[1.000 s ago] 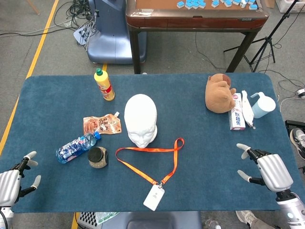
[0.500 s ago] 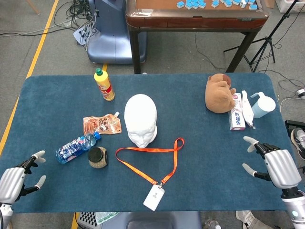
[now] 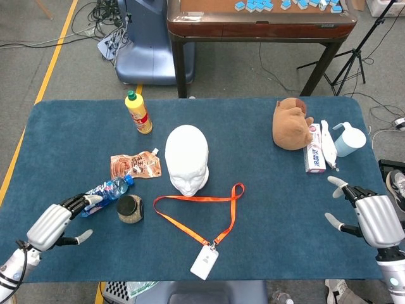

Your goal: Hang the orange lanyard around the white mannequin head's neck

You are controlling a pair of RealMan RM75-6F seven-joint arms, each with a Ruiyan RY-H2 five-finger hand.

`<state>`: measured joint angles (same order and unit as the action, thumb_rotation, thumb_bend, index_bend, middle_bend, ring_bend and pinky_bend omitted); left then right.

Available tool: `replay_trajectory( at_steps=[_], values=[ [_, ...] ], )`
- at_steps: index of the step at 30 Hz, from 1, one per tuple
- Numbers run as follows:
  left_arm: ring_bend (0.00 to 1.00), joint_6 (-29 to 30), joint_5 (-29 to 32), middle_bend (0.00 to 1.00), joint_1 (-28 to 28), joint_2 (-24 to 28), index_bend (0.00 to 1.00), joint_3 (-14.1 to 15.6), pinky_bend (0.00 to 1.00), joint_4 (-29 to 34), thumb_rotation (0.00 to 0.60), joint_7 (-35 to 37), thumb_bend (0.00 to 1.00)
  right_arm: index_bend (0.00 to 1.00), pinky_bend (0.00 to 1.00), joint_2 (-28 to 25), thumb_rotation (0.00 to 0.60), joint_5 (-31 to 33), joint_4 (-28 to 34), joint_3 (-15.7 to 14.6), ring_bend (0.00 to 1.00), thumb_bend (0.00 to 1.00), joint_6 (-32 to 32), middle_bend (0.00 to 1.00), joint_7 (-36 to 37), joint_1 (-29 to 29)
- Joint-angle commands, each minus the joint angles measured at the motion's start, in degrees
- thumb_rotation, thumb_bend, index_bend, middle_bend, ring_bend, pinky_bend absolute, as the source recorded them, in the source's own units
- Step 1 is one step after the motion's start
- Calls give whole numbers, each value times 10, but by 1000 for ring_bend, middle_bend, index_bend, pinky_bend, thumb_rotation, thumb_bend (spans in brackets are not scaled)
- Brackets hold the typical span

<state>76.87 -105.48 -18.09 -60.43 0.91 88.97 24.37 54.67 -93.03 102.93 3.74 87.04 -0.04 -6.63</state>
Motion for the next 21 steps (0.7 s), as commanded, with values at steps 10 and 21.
replay_trajectory(
  at_steps=[10,21],
  values=[
    [69,-75,-60,108,-106,-15,148,-1,132,-8,600,-46,243,222,573,1,600,8,-1,-1,470,216,0,464,-2,5],
    [27,-161,-51,99,-176,-33,145,2,72,16,492,-106,198,222,573,-1,600,21,-4,-4,470,216,5,464,0,15]
  ],
)
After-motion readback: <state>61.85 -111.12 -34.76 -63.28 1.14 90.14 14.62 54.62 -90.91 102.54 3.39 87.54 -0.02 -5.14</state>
